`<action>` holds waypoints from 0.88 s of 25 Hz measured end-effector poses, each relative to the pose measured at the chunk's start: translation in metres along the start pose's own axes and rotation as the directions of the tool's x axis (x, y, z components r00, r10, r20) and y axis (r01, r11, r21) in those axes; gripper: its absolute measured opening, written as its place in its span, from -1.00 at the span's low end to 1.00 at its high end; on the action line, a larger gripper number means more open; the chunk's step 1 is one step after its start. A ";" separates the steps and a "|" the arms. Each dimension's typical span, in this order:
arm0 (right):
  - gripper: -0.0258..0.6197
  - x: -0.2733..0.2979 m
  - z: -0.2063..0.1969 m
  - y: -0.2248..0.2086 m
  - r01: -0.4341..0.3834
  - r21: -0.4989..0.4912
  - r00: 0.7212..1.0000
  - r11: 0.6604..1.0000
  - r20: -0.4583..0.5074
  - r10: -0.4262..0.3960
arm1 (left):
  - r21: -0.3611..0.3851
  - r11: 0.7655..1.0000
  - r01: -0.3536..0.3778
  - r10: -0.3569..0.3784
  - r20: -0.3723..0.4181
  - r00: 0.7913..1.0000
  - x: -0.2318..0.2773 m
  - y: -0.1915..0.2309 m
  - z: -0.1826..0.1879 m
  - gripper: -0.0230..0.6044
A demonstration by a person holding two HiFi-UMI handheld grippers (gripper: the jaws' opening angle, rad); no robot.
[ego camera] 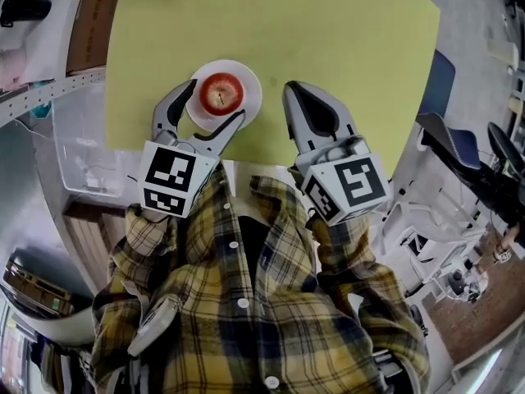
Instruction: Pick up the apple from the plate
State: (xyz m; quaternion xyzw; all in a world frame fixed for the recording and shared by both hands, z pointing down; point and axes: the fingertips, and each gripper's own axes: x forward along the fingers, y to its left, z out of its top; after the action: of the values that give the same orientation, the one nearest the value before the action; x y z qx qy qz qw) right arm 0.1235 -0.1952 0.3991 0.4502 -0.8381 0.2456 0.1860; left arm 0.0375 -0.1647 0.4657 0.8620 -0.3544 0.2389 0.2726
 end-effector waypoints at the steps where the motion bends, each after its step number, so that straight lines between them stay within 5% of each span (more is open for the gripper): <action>1: -0.93 0.000 -0.002 -0.002 -0.001 0.004 1.000 1.000 -0.003 0.001 | 0.008 1.000 0.002 -0.002 -0.002 1.000 0.003 -0.001 -0.001 0.31; 22: -0.93 0.022 -0.030 -0.014 -0.004 0.048 0.999 0.999 -0.040 0.005 | 0.132 0.991 0.016 -0.006 -0.077 0.997 0.035 -0.002 -0.028 0.42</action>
State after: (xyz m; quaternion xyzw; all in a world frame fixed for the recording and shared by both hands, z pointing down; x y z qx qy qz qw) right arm 0.1263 -0.1989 0.4384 0.4476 -0.8291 0.2750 0.1912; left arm 0.0550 -0.1622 0.5068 0.8703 -0.3223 0.2933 0.2294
